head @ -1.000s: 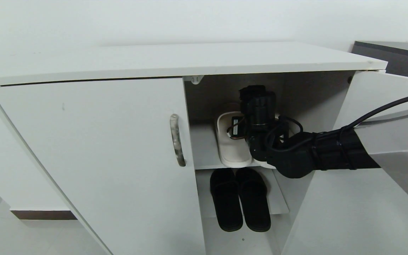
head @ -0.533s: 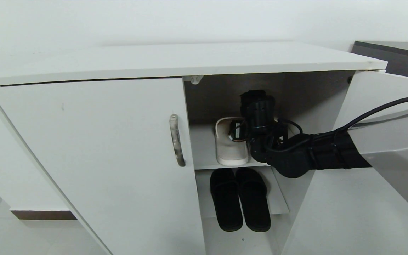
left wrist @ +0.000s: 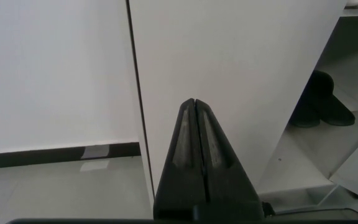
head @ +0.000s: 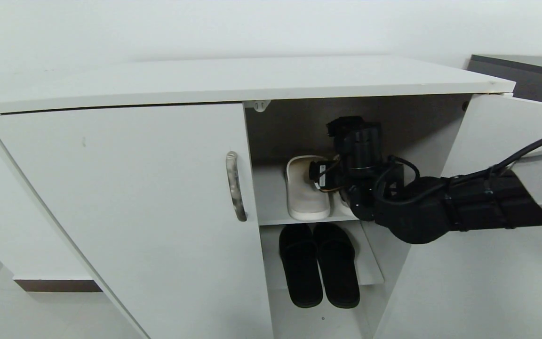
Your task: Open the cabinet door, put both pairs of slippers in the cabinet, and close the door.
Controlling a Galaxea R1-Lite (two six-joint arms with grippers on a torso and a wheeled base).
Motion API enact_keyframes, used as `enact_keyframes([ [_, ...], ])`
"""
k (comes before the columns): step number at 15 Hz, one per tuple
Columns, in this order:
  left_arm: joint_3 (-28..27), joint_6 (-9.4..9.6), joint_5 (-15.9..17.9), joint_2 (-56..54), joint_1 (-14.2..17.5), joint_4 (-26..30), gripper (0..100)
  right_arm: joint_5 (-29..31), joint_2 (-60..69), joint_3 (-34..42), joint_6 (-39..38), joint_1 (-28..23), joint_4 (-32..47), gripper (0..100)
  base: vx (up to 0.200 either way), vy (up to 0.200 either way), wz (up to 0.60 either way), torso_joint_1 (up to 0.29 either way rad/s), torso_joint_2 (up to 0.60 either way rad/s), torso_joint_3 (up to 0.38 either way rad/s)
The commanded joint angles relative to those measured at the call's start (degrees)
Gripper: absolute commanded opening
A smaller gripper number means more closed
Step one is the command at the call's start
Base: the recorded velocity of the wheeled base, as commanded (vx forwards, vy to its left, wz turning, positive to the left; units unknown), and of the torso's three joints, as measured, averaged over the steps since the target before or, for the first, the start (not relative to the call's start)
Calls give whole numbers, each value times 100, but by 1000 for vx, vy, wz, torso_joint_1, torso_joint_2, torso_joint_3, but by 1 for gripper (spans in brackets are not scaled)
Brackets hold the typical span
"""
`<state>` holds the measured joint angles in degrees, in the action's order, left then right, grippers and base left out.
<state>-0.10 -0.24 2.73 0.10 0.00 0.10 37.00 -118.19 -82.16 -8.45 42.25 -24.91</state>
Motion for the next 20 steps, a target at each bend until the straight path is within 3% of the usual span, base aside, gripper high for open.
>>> enact_keyframes([
  [1,1,-2,-1,-1,0,-1,0,-123,824,728,-113,240,3,100,0,0,0,0,0,0],
  [6,1,-2,-1,-1,-9,-1,0,-430,1694,1818,-342,547,-14,100,0,0,0,0,0,0],
  [9,1,-2,-1,-1,0,-1,0,-1063,2458,2671,-386,846,-14,100,0,0,0,0,0,0],
  [18,1,7,8,-1,0,-1,0,-1467,2617,3268,-474,1066,-252,100,-200,0,0,0,1,3],
  [19,1,7,8,-1,0,-1,0,-1467,2617,3321,-474,1066,-260,0,-200,0,0,-2,2,-2],
  [20,1,7,8,-1,-9,-1,0,-1467,2617,3347,-509,1066,-260,0,-200,0,0,2,-2,7],
])
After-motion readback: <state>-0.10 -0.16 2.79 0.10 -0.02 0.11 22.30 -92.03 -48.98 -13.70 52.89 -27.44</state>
